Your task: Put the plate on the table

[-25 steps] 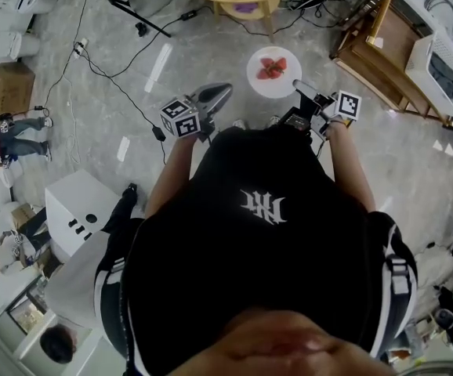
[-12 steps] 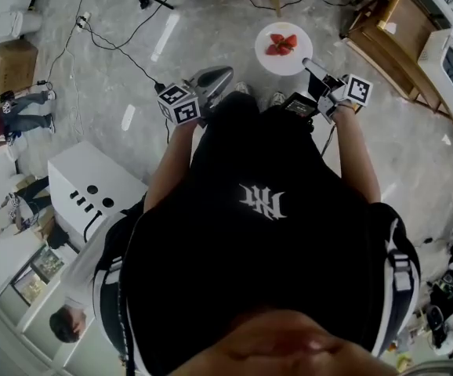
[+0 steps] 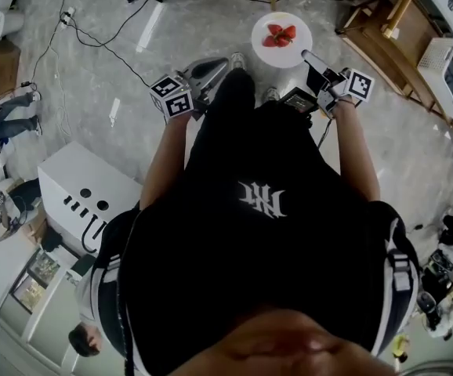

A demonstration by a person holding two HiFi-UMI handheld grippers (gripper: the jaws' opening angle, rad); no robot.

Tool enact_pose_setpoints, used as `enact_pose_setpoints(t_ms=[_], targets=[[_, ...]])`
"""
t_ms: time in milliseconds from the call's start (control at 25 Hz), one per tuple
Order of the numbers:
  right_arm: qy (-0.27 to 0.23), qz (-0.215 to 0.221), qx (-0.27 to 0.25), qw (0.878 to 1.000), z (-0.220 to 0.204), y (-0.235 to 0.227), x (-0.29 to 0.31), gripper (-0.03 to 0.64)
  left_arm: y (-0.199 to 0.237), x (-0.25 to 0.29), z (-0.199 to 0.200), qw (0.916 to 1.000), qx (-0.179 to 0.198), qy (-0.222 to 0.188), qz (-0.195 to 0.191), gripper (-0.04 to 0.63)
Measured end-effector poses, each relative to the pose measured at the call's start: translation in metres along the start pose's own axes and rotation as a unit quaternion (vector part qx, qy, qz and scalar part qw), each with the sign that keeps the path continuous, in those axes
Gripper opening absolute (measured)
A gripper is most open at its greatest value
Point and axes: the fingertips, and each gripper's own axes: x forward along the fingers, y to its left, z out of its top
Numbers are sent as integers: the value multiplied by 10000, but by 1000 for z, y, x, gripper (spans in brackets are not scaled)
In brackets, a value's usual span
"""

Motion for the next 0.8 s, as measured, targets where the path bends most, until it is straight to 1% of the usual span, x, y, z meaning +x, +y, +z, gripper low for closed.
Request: enact_pose_setpoints(t_ms=[120,200,320,400,440,520,600,680,800], targets=[[-125,-60,-194,9997,1,2,-3,15,7,7,-2,9999,33,38,-164,2],[-155,-124,-358,9992,7,5,8,15,19,9,6,9996,3,9,-274,2],[-223,-92,-449,9987,35,17,55,14,57,10,42,9990,-6,-61,-439,2],[-320,-48,-541,9980,54,25,79,14,77,15,64,9982,104,-78,-577,2],[-376,-49,-575,9976,57,27,83,14,81,18,68,9978,163,-84,-643,2],[-471,-88,-484,9977,49,24,81,14,79,14,62,9973,170,-64,-715,1],[-514,-139,-321,9981,38,21,86,14,83,4,58,9972,85,8,-742,2],[-536,-238,-281,9979,46,23,98,14,98,4,69,9966,57,62,-815,2],[-610,-365,-302,9970,73,27,105,15,118,24,94,9953,118,44,-959,1]])
